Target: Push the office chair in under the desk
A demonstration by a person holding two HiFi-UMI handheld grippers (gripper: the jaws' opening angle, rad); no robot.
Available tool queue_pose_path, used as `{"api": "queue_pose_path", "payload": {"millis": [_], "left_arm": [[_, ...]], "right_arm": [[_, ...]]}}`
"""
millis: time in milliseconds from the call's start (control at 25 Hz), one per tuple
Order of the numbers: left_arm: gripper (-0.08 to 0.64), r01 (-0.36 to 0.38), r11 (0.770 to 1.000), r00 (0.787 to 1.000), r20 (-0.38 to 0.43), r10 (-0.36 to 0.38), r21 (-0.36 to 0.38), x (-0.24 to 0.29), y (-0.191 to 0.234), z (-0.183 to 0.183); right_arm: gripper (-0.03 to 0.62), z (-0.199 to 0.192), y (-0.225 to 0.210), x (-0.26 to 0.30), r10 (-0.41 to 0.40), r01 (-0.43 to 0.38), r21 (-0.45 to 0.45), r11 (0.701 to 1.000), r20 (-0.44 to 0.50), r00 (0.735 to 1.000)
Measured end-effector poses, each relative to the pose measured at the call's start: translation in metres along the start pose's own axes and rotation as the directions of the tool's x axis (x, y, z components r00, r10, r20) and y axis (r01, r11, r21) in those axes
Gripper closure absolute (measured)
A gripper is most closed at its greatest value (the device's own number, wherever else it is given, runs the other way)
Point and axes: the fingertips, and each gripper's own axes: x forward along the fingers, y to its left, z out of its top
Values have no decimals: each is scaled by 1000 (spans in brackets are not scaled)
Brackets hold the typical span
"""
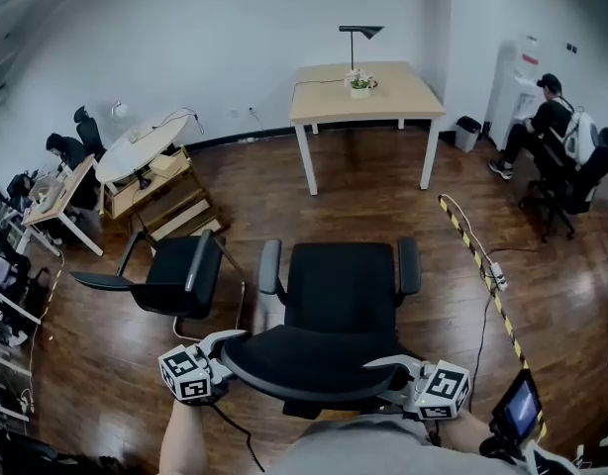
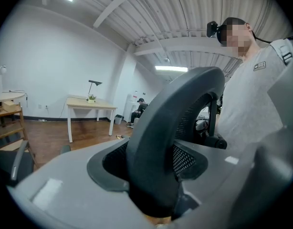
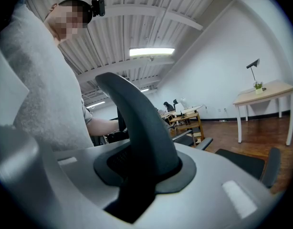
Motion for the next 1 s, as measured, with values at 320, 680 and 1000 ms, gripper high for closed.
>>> {"api": "queue_pose_path", "payload": {"millis": [320, 680, 1000], "left_arm": [[321, -4, 1000, 1000, -12, 4, -14, 52, 37, 23], [324, -11, 1000, 1000, 20, 11, -9, 97, 69, 44], [330, 1, 1000, 999, 40, 0, -29, 160, 98, 77]], "right_arm": [[468, 16, -67, -12, -8, 8, 3, 1000, 0, 1000], [469, 34, -132, -25, 37, -38, -7, 999, -28, 999], [471, 59, -210, -53, 90, -90, -1, 996, -60, 994]]}}
